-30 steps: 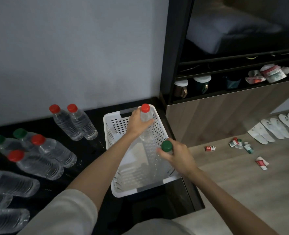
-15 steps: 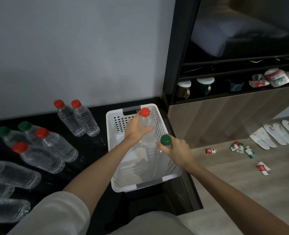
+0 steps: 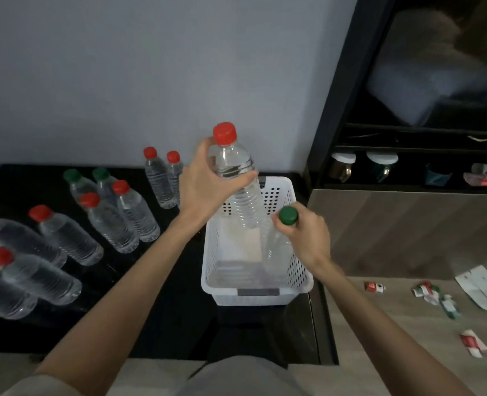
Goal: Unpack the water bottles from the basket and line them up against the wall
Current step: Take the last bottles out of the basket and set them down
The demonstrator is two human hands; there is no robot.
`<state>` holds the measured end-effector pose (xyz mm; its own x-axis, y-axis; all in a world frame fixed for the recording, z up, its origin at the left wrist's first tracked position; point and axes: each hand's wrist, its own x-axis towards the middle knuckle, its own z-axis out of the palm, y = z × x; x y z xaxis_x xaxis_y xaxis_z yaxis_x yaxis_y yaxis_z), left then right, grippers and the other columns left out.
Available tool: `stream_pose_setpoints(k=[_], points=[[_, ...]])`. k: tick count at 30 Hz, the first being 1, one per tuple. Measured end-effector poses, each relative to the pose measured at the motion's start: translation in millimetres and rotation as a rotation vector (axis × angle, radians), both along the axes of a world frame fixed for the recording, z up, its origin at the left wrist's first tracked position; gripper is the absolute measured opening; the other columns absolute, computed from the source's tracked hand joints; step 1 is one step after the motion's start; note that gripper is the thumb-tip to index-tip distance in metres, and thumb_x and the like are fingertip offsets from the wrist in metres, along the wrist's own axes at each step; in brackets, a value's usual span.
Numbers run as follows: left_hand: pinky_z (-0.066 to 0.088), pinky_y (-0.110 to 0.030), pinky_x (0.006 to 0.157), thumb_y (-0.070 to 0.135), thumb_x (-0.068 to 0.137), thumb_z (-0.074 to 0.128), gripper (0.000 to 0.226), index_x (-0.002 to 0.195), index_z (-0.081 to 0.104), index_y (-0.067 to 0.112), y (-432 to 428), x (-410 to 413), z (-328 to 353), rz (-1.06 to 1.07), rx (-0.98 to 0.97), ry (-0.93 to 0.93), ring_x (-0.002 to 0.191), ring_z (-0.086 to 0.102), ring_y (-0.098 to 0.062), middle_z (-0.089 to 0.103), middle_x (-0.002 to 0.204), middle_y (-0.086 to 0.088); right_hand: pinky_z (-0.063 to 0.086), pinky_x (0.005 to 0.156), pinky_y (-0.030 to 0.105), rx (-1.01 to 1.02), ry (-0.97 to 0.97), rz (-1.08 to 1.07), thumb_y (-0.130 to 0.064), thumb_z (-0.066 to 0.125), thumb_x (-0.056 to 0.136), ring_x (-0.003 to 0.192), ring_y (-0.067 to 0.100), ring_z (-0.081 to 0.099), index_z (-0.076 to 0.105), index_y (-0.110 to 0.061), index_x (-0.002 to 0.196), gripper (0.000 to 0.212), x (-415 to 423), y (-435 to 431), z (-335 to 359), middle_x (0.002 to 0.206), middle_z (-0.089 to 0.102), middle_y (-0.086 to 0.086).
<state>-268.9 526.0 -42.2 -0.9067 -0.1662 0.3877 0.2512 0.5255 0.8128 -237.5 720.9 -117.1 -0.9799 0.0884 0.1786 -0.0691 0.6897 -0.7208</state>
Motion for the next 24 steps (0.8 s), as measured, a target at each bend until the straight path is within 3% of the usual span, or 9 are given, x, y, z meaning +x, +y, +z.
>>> stream_pose_setpoints(k=[2, 8, 11, 17, 20, 24], points=[[0.055, -0.017, 0.073, 0.052, 0.060, 0.084, 0.076, 0.121, 0.049, 0.023, -14.6, 12.2, 15.6, 0.045, -0.003, 0.056, 0.079, 0.066, 0.003, 0.070, 0.094, 0.010, 0.051, 0.062, 0.038, -0.034, 0.085, 0.048, -0.042, 0.070, 0.084, 0.067, 0.018, 0.062, 0.064, -0.020, 0.085, 0.022, -5.4, -10.2, 27.4, 0.070, 0.066, -0.003], [0.052, -0.013, 0.073, 0.045, 0.062, 0.086, 0.075, 0.124, 0.048, 0.026, -68.1, 46.1, 46.0, 0.204, 0.062, 0.127, 0.080, 0.064, 0.010, 0.063, 0.089, 0.025, 0.053, 0.068, 0.043, -0.163, 0.306, 0.235, -0.041, 0.069, 0.082, 0.071, 0.016, 0.064, 0.066, -0.017, 0.088, 0.024, -13.9, -60.1, 97.9, 0.077, 0.069, -0.006], [0.056, -0.023, 0.076, 0.048, 0.062, 0.085, 0.075, 0.124, 0.049, 0.025, -96.1, 64.2, 49.5, 0.248, 0.050, 0.129, 0.080, 0.067, 0.003, 0.069, 0.091, 0.016, 0.052, 0.068, 0.045, -0.226, 0.332, 0.330, -0.042, 0.068, 0.082, 0.068, 0.017, 0.061, 0.063, -0.017, 0.087, 0.026, -17.7, -91.4, 113.2, 0.073, 0.065, -0.007], [0.059, -0.037, 0.074, 0.045, 0.060, 0.086, 0.069, 0.117, 0.052, 0.027, -155.7, 95.6, 20.7, 0.321, 0.005, 0.028, 0.074, 0.069, -0.005, 0.071, 0.085, 0.009, 0.048, 0.062, 0.031, -0.251, 0.229, 0.524, -0.031, 0.072, 0.084, 0.061, 0.006, 0.053, 0.062, -0.016, 0.087, 0.018, -12.1, -163.8, 97.6, 0.070, 0.061, -0.009], [0.058, -0.038, 0.078, 0.044, 0.059, 0.086, 0.070, 0.118, 0.051, 0.030, -183.1, 107.2, -4.1, 0.321, -0.004, -0.026, 0.083, 0.068, -0.004, 0.070, 0.095, 0.010, 0.045, 0.063, 0.021, -0.226, 0.155, 0.585, -0.029, 0.072, 0.084, 0.064, 0.001, 0.056, 0.063, -0.015, 0.089, 0.017, -7.9, -196.5, 73.4, 0.072, 0.062, -0.010], [0.057, -0.036, 0.080, 0.046, 0.060, 0.085, 0.072, 0.120, 0.046, 0.035, -212.6, 119.1, -36.5, 0.311, -0.065, -0.131, 0.090, 0.065, -0.005, 0.063, 0.099, 0.020, 0.050, 0.064, 0.030, -0.168, 0.082, 0.615, -0.030, 0.071, 0.085, 0.066, 0.007, 0.060, 0.061, -0.016, 0.089, 0.018, -1.5, -233.9, 37.9, 0.074, 0.064, -0.005]])
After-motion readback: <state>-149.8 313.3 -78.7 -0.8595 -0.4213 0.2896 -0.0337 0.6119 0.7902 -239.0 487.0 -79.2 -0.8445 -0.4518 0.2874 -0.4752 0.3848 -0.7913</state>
